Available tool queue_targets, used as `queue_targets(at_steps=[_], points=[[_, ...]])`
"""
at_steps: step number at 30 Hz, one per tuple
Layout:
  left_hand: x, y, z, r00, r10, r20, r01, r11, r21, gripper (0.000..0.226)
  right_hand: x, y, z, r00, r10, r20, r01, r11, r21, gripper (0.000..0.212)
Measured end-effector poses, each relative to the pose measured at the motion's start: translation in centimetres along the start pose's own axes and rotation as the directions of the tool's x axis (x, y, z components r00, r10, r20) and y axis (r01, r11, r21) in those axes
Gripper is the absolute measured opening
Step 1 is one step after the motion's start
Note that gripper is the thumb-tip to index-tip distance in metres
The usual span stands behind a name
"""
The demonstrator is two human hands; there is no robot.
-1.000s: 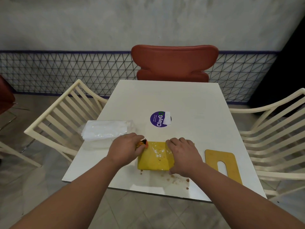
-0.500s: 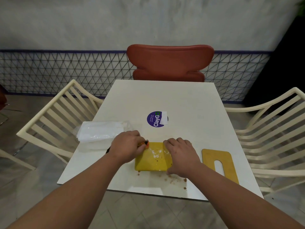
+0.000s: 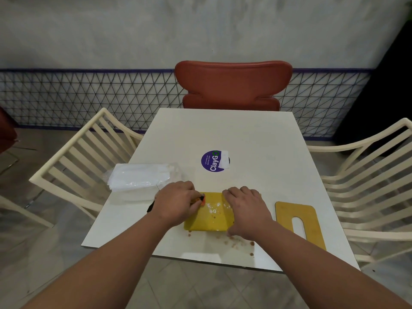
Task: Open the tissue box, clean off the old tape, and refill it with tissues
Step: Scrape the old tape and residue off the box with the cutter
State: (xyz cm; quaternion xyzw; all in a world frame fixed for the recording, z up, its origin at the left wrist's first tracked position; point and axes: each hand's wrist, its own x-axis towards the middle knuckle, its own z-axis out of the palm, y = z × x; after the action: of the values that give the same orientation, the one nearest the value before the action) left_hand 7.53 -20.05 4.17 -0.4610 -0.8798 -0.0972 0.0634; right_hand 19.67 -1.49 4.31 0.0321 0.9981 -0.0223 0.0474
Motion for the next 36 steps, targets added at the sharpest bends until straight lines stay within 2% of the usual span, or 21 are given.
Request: queue_targets(at_steps=[4, 8, 13, 18, 22, 23, 26, 27, 31, 32, 36], points=[[-0.9, 0.9, 0.6, 0.993, 0.097, 0.067, -0.096, 0.995, -0.023, 0.045, -0.2, 0.0, 0.1, 1.000, -0.005, -0.005, 0.005, 1.000, 0.004, 0.101], [-0.1, 0.5, 0.4, 1.000, -0.004, -0.010, 0.004, 1.000, 0.013, 0.036, -0.1, 0.0, -0.1, 1.000, -0.007, 0.001, 0.007, 1.000, -0.001, 0.102], [-1.1, 1.2, 1.0, 0.990, 0.127, 0.064, -0.126, 0.992, -0.017, 0.044, 0.0, 0.0, -0.1, 1.000, -0.007, 0.003, 0.007, 1.000, 0.006, 0.102], [0.0, 1.0, 0.6, 0.999, 0.026, -0.037, -0.025, 0.999, 0.034, 0.037, 0.0, 0.1, -0.1, 1.000, -0.007, -0.001, 0.007, 1.000, 0.005, 0.102], [-1.3, 1.9, 1.2, 0.975, 0.215, 0.062, -0.217, 0.976, 0.017, 0.037, 0.0, 0.0, 0.0, 1.000, -0.011, 0.003, 0.011, 1.000, -0.002, 0.101], [-1.2, 1.9, 1.1, 0.977, 0.208, 0.056, -0.209, 0.978, 0.022, 0.038, 0.0, 0.0, 0.0, 1.000, -0.011, 0.001, 0.011, 1.000, -0.002, 0.101], [-0.2, 1.6, 0.6, 0.997, 0.063, -0.035, -0.062, 0.998, 0.011, 0.042, 0.1, 0.1, 0.0, 1.000, -0.013, -0.002, 0.013, 1.000, -0.001, 0.101], [-0.1, 1.7, 0.6, 0.997, 0.061, -0.045, -0.061, 0.998, 0.015, 0.041, 0.0, 0.1, 0.1, 1.000, -0.012, -0.003, 0.012, 1.000, -0.004, 0.100], [-1.4, 2.4, 1.3, 0.965, 0.254, 0.070, -0.254, 0.967, -0.003, 0.031, 0.0, 0.1, 0.2, 1.000, -0.015, -0.006, 0.015, 1.000, -0.003, 0.100], [-1.5, 2.3, 1.3, 0.966, 0.248, 0.068, -0.249, 0.968, 0.005, 0.032, 0.0, 0.1, 0.2, 1.000, -0.014, -0.011, 0.014, 1.000, -0.002, 0.100], [-0.5, 1.9, 1.0, 0.996, 0.073, -0.051, -0.073, 0.997, 0.004, 0.036, 0.1, 0.2, 0.1, 1.000, -0.014, -0.006, 0.013, 1.000, -0.007, 0.100]])
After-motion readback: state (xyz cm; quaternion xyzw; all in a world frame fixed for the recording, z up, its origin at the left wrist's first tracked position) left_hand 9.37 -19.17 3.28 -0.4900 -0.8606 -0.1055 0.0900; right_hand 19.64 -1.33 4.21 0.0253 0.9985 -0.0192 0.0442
